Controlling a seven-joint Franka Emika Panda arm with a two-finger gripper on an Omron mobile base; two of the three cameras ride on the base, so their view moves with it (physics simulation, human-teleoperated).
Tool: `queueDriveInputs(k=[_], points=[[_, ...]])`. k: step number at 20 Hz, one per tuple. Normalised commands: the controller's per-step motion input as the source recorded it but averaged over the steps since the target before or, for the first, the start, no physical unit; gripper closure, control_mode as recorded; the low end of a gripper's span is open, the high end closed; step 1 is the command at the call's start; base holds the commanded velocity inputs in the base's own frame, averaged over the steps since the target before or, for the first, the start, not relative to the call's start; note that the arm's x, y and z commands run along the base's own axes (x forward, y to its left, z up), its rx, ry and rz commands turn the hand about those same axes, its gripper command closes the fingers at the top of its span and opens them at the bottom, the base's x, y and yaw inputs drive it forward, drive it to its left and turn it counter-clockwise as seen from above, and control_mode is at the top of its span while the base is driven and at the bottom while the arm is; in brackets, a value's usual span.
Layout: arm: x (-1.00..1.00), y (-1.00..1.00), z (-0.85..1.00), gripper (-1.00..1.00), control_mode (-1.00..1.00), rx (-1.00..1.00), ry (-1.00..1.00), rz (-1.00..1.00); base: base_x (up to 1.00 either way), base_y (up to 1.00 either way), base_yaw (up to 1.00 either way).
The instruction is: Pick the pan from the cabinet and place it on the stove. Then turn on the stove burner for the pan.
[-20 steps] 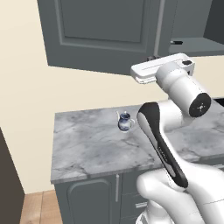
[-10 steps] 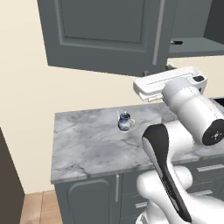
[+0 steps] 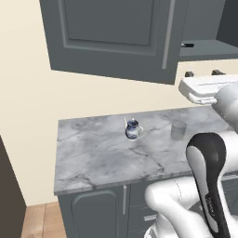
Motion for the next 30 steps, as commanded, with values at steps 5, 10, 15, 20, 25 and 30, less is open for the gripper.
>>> queueDriveInputs(k=[5, 10, 15, 20, 25, 30], points=[[-0.13, -0.7, 0.18, -1.0, -1.0, 0.17, 0.09, 0.1, 0.0, 0.0, 0.0], [0.0, -0.61, 0.09, -1.0, -1.0, 0.16, 0.16, 0.17, 0.0, 0.0, 0.0], [0.04, -0.27, -0.03, -1.0, -1.0, 0.22, 0.13, 0.09, 0.0, 0.0, 0.0], [0.32, -0.04, 0.0, -1.0, -1.0, 0.22, 0.2, 0.01, 0.0, 0.0, 0.0], [0.7, 0.0, 0.0, -1.0, -1.0, 0.25, 0.19, 0.06, 0.0, 0.0, 0.0], [0.7, 0.0, -0.07, -1.0, -1.0, 0.26, 0.13, 0.14, 0.0, 0.0, 0.0]])
